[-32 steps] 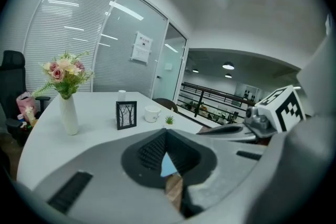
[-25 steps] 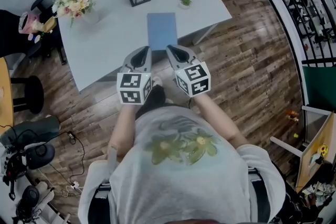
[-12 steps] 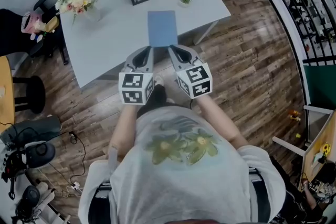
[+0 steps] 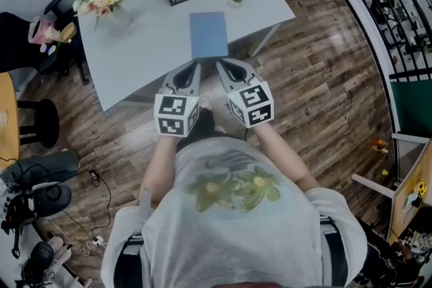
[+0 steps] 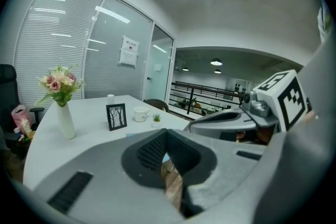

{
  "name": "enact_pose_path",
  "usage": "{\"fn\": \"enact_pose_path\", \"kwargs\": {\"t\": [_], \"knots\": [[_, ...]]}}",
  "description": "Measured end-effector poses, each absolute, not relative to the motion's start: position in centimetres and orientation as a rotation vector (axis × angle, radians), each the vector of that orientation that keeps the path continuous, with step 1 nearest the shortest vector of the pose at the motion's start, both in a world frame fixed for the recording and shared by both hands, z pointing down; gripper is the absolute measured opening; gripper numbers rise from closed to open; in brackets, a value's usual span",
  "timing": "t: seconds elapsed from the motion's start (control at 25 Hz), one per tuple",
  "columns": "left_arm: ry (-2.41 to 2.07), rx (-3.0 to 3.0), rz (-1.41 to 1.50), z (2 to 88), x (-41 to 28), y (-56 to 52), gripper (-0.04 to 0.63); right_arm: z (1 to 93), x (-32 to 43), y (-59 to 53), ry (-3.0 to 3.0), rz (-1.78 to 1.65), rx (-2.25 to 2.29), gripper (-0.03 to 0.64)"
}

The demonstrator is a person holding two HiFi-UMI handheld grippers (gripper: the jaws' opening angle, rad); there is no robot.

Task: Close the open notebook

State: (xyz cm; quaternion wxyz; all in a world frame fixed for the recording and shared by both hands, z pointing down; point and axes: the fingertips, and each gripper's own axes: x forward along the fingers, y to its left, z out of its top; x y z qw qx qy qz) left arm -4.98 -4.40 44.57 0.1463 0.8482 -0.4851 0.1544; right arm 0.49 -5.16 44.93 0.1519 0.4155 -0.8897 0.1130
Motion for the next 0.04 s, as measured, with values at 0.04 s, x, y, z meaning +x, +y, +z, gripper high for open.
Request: {"fn": "enact_pose_path", "kwargs": {"t": [0.04], "knots": [[-1.395,2.444,0.449,44.61,-5.0,-4.25,0.002,44.92,0.48,-5.03,-2.553,0.325,1.195,0.017]]}}
